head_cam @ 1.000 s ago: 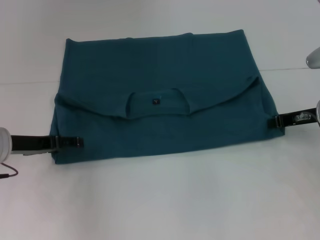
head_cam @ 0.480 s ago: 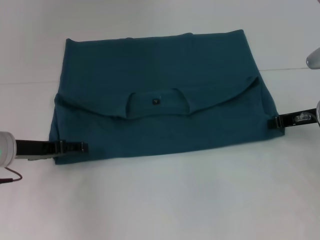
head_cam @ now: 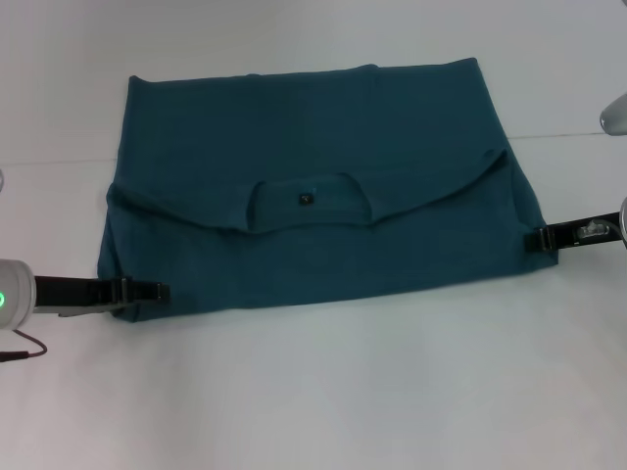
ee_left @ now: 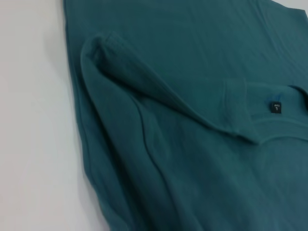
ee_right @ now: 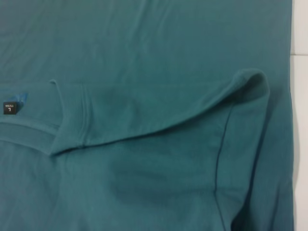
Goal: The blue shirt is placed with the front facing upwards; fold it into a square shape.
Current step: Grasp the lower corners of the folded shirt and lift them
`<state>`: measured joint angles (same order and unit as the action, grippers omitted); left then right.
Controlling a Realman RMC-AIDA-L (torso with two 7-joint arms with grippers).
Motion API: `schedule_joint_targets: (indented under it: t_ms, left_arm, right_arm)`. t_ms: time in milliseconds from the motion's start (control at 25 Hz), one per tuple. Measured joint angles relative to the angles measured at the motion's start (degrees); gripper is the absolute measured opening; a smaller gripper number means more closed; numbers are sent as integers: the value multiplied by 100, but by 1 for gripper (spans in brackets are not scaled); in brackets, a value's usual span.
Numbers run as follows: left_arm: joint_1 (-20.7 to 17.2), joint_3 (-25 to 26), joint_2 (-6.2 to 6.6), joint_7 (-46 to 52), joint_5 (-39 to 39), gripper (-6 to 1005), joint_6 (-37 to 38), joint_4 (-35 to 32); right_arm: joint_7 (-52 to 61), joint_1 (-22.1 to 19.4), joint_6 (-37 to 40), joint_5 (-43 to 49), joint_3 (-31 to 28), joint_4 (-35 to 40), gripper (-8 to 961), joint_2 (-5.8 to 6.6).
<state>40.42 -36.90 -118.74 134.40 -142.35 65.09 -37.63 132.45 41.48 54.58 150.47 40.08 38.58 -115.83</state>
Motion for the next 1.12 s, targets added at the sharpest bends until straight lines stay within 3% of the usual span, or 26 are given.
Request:
schedule_joint_targets:
  t_ms: [400, 600, 720, 1120]
  left_arm:
    - [20, -48, 6, 152, -294, 541, -213, 97]
    - [19, -54, 5, 172, -306, 307, -233, 98]
    - [25, -55, 0, 144, -309, 70, -234, 98]
    - [65, -48, 0, -47, -275, 34, -225, 133]
  right_arm:
    - [-8, 0, -5, 0, 0, 0, 27, 0]
    - [-9, 0, -3, 0, 0, 0, 27, 0]
    - [-9, 5, 11, 0, 0, 0, 27, 0]
    - [-9, -10, -3, 0, 0, 0, 27, 0]
